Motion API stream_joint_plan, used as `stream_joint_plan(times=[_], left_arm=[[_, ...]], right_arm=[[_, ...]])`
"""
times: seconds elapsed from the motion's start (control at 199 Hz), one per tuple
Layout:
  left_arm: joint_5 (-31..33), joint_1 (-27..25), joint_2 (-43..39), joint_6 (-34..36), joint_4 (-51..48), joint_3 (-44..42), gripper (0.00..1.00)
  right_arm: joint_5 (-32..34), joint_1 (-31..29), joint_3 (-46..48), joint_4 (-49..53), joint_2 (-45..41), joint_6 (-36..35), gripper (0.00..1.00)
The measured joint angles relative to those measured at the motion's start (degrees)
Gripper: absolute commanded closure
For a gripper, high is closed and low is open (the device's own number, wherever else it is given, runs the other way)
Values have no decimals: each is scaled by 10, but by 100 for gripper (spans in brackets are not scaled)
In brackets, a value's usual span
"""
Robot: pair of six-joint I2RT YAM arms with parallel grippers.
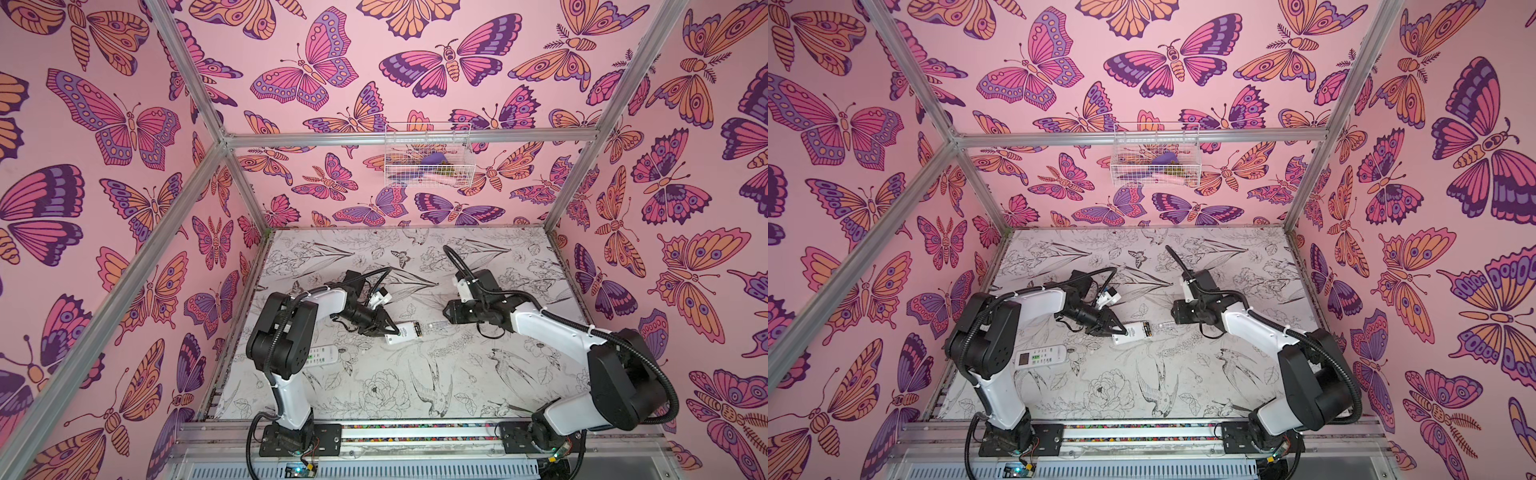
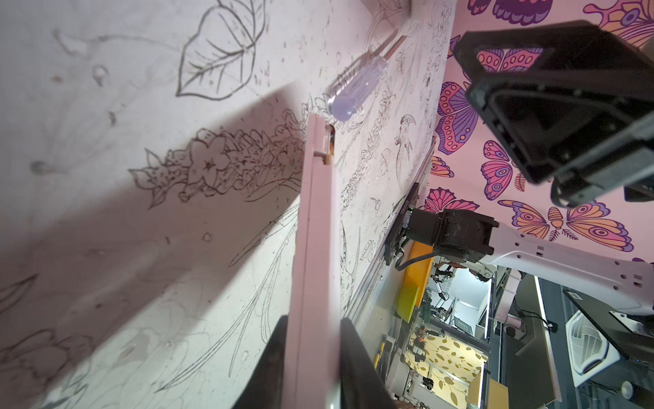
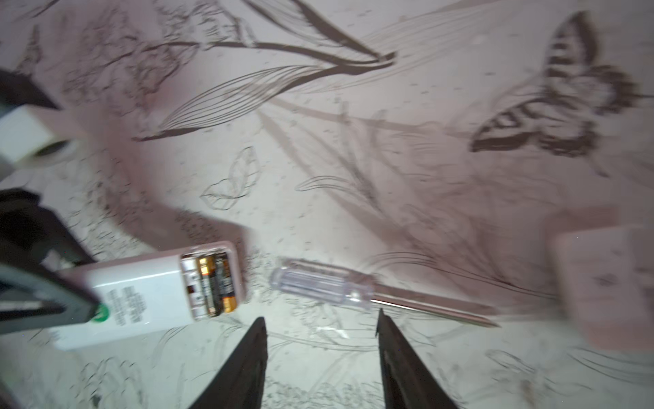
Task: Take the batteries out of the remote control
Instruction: 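Lower the opened remote with the left gripper while the right reaches for the screwdriver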
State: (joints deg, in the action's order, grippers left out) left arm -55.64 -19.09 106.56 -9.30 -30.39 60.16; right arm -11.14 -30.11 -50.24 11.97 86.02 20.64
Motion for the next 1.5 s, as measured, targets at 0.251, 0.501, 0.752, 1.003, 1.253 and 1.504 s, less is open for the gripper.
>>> stream_joint_plan(times=[0.251,0.501,0.752,1.003,1.253,1.504], left_arm=[[37,0,5,-2,-14,0,64],[68,4,6,-2,-20,0,55],[92,9,13,-2,-27,0,48],[103,15,14,-2,-29,8,45],[103,23,13,-2,-29,10,41],[141,32,-10,2,-28,10,32]], right_arm=[[-81,-63,10,-78,55,-34,42],[-108,-84,16,-88,82,-57,41],[-111,-83,31,-97,87,-57,41],[-110,-83,34,-96,92,-54,41],[-66,-83,34,-66,91,-25,42],[23,-83,33,-14,34,37,42]])
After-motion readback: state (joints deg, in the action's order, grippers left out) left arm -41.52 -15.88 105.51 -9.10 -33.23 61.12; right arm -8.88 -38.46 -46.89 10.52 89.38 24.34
